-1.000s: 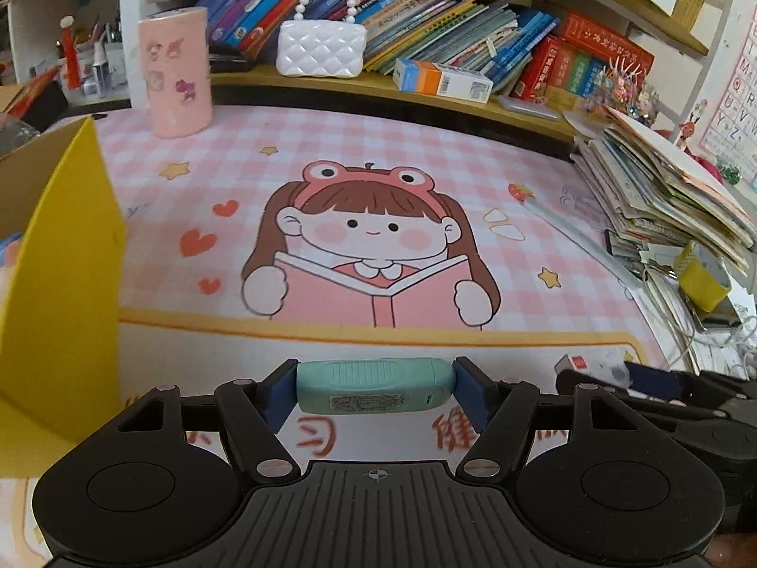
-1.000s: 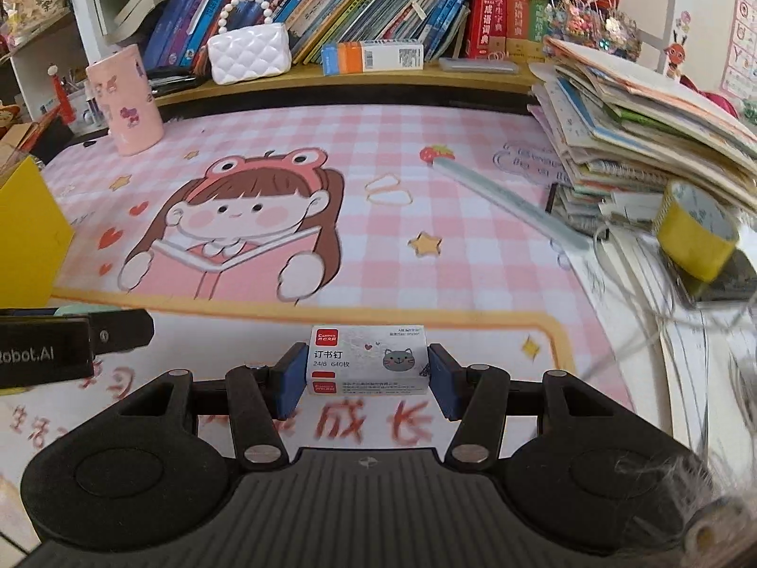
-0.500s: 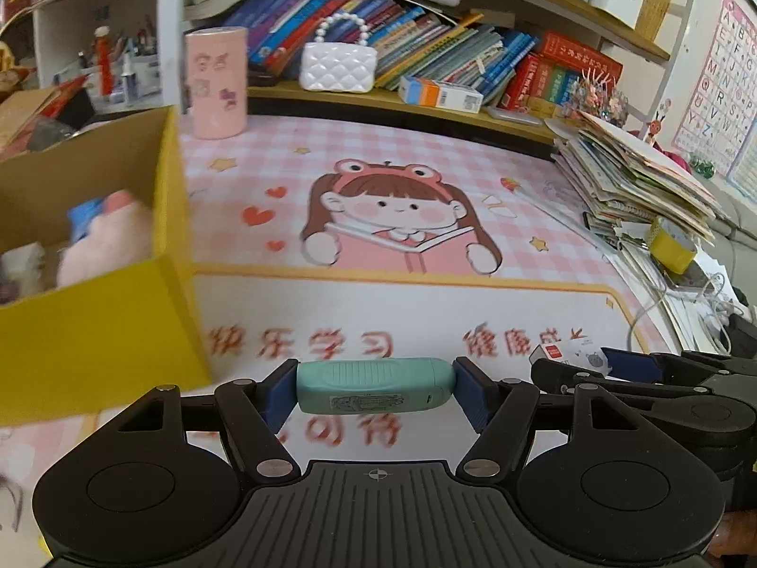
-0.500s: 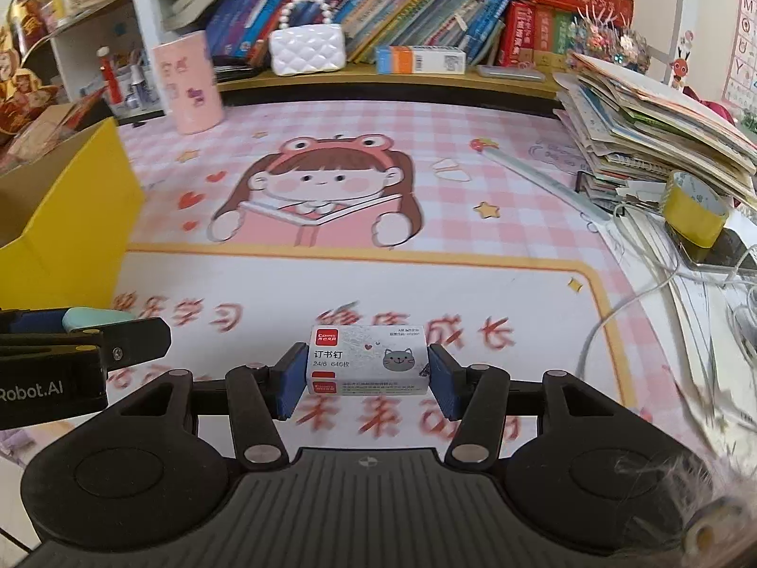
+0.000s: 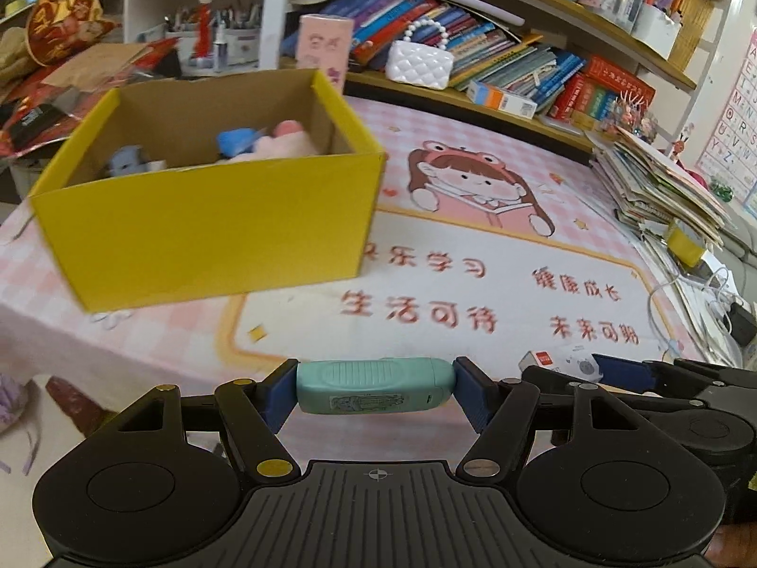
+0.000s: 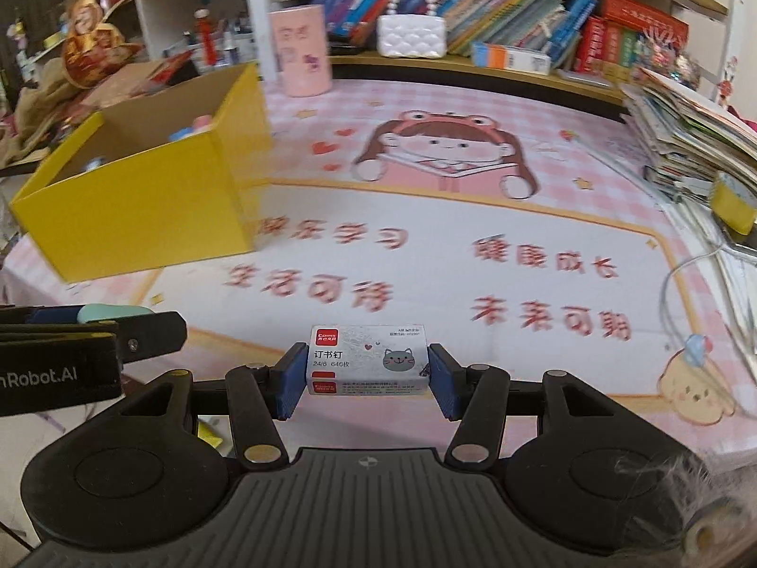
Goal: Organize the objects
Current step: 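Carry the staple box in the right tool while the left tool carries the stapler to the box, then open the right tool to drop the staple box while the left tool releases the stapler inside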
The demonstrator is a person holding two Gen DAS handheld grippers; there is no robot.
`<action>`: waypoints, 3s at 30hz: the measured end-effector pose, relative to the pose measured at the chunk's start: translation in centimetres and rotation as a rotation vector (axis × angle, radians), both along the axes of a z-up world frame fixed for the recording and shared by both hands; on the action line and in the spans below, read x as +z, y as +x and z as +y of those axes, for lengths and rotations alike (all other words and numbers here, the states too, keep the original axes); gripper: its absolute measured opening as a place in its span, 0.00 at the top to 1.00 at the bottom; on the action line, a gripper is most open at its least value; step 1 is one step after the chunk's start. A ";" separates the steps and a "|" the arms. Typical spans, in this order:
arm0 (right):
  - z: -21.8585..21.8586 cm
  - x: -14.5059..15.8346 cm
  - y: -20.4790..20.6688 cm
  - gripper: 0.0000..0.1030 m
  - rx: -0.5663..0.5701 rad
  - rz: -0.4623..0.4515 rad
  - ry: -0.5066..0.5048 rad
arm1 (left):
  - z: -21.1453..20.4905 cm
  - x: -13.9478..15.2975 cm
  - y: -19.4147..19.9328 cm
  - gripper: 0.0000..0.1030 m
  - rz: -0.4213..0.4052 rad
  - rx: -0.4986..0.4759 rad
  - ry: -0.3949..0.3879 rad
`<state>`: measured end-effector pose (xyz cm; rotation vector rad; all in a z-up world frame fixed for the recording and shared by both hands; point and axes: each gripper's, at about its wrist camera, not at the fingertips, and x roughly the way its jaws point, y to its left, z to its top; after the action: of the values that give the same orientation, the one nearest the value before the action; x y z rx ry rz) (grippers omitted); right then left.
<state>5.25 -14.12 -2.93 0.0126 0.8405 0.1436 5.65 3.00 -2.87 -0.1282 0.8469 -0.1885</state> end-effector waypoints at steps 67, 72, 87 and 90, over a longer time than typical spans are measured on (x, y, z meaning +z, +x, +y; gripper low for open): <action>18.4 5.4 23.3 0.50 0.312 -0.192 0.006 | 11.2 3.0 14.0 0.33 -0.203 0.209 0.190; 20.6 3.3 26.2 0.50 0.413 -0.076 -0.019 | 10.5 1.1 15.5 0.33 -0.140 0.181 0.232; 22.0 2.3 27.0 0.30 0.488 0.018 -0.061 | 10.6 1.0 15.4 0.21 -0.146 0.180 0.258; 20.8 4.2 26.2 0.30 0.442 -0.042 -0.035 | 10.5 2.3 14.2 0.19 -0.198 0.184 0.249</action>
<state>31.41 6.66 1.22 -0.2095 0.7940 0.5423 19.88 13.54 -0.61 0.0460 0.6505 0.0769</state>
